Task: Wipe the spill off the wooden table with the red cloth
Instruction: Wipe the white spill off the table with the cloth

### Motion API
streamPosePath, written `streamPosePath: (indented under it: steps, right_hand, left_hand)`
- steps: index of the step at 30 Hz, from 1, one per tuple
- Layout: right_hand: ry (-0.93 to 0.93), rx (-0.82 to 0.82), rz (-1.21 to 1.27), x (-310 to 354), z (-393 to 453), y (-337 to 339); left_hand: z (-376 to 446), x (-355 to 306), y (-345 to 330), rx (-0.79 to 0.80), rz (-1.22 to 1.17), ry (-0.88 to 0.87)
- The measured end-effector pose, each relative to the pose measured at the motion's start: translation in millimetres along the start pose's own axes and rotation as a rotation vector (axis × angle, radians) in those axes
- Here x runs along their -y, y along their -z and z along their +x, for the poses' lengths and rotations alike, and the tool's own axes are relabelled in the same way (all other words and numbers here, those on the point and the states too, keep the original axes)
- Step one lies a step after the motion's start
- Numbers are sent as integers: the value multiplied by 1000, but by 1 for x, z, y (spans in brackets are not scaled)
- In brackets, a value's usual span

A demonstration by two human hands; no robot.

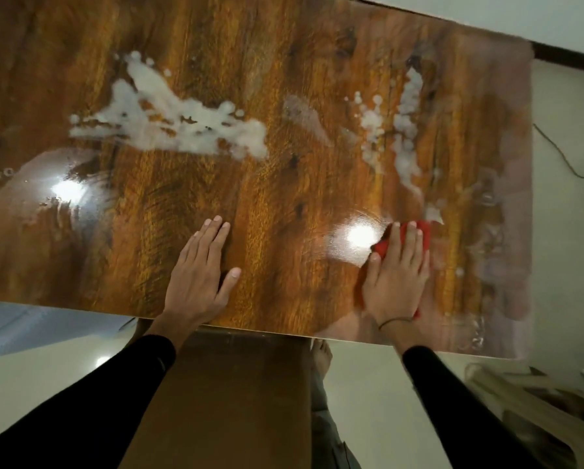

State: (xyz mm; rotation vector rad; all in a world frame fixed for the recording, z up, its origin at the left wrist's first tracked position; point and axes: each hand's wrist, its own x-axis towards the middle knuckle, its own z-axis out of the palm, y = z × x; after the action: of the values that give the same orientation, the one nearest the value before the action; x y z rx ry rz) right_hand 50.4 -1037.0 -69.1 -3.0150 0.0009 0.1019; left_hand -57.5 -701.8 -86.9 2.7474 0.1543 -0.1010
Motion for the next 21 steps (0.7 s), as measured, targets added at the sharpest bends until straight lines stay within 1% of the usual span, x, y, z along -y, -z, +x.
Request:
streamPosePath:
  steps: [2,4,6,7,9,12,15,18,21]
  right_hand:
    - [115,64,-33,12,-32,-5]
    - [312,108,-51,29,-46,-12]
    - [502,113,-46,45,-40,-14]
    - [560,107,-37,50,-30,-14]
    - [593,76,-14,53,-2,-12]
    - [497,39,15,40,43,-9]
    - [286,1,22,2,71,-5]
    - [42,-37,43,-37,55,-3]
    - [-213,-93,47,-37,9,-8]
  left_hand:
    - [4,-19,0,28,-12,-76]
    - [14,-47,-6,59,-41,-126]
    - [28,-76,-15,80,-85,-118]
    - [34,-87,-19,82,-98,-101]
    - [42,-98,-27,70,-96,-59]
    - [41,-97,-34,57,-51,-53]
    - [41,-98,-36,42,-29,-44]
    - [42,-100,-35,25,-33,-29]
    - [42,-101,-35,28,-34,-24]
